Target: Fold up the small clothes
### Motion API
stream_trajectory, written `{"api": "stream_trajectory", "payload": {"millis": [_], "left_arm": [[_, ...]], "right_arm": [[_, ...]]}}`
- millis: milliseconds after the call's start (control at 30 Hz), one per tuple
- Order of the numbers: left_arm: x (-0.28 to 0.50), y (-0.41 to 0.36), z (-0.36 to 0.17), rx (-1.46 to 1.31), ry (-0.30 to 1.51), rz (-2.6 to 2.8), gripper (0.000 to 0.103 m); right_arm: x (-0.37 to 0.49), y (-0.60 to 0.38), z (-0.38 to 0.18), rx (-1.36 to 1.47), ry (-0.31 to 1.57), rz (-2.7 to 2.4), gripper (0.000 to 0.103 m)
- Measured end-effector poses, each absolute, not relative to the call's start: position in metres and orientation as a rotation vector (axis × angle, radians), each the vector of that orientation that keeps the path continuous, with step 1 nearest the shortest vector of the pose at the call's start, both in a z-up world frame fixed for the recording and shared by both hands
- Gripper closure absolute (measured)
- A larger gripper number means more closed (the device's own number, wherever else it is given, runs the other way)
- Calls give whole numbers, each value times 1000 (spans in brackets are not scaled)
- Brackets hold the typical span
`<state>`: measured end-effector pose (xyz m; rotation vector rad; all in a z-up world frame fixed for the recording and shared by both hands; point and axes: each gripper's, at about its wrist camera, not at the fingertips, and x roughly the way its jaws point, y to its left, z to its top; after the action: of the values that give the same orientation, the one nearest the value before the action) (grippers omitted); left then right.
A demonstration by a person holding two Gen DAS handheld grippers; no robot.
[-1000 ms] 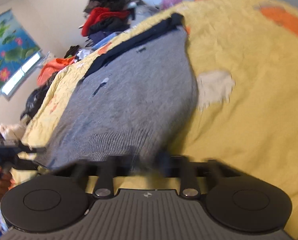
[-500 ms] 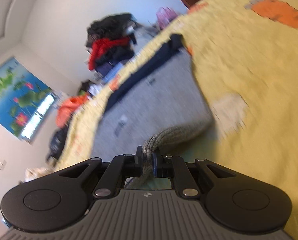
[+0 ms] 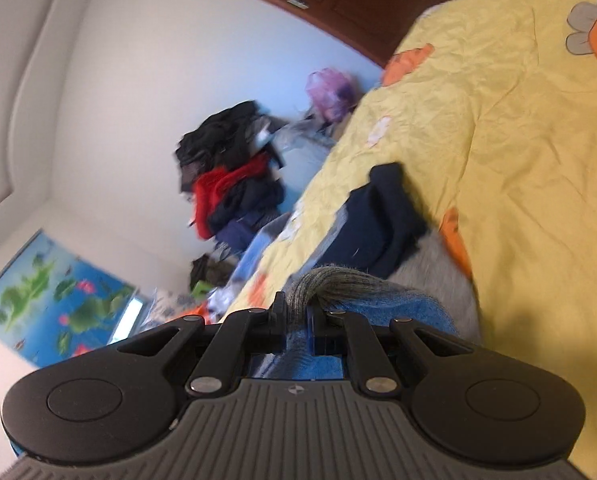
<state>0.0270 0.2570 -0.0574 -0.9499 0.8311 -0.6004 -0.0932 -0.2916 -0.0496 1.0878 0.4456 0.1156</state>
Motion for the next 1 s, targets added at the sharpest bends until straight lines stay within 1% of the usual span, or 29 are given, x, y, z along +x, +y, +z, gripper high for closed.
{"api": "stream_trajectory", "payload": {"millis": [67,300,433,600,733,767,833,900,967,1000], "left_arm": [[48,251,-63,-917,845,-593,97],[133,237,-36,-865,786,-601,97],[184,232,-32,-851,795,-573,97],[231,218,-44,-795,833,-537,97],[257,212,-57,-800,849,-513,97],[265,210,-62,-793,867,-501,97],[280,206,-75,-797,931,-457,97],[291,205,-82,-767,978,-385,93],[290,209,-75,-707,963,-325,91],[285,212,-66,-674,936,-294,79]], "right_arm": [[-74,-294,-58,1088,466,101,88],[7,-311,-42,1040,459,85,89],[58,-315,-48,1018,486,51,89],[110,-319,-66,978,540,-2,89],[135,-321,-72,946,552,-24,89],[142,-322,-74,924,569,-35,88],[162,-323,-82,904,659,-63,85],[172,-322,-88,867,727,-79,77],[169,-314,-77,771,724,-55,76],[163,-308,-67,699,703,-47,71]]}}
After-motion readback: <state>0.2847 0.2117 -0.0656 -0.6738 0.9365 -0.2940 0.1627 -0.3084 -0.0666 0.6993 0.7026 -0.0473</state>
